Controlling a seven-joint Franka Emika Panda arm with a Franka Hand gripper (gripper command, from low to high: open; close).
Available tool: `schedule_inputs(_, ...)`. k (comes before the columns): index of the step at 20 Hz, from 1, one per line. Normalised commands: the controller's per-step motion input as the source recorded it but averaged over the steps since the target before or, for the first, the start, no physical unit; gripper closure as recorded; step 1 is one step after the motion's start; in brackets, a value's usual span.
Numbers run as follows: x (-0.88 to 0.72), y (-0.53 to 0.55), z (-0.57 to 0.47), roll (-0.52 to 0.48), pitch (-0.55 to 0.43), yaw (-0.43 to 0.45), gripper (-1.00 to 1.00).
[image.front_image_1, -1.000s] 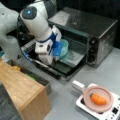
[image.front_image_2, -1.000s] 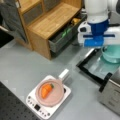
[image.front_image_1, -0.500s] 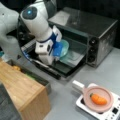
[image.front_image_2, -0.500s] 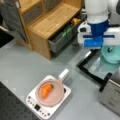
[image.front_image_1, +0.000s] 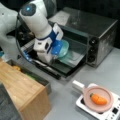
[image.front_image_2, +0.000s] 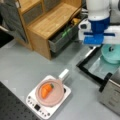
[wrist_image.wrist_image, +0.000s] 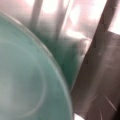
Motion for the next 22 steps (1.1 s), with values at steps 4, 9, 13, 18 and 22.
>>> schedule_inputs(4,0.07,0.16,0.34,-0.292,0.108,-0.041,-1.0)
schedule_inputs(9,0.34,0.12,0.32,-0.255,0.159,-0.031,-1.0)
schedule_inputs(13,0.58,-0.05,0.36,-0.25,0.185,0.03,-1.0)
schedule_inputs(18,0.61,-0.18,0.38,-0.243,0.208,0.065,-1.0)
schedule_inputs(22,0.38,-0.1,0.27,-0.159,0.24,0.039,-1.0)
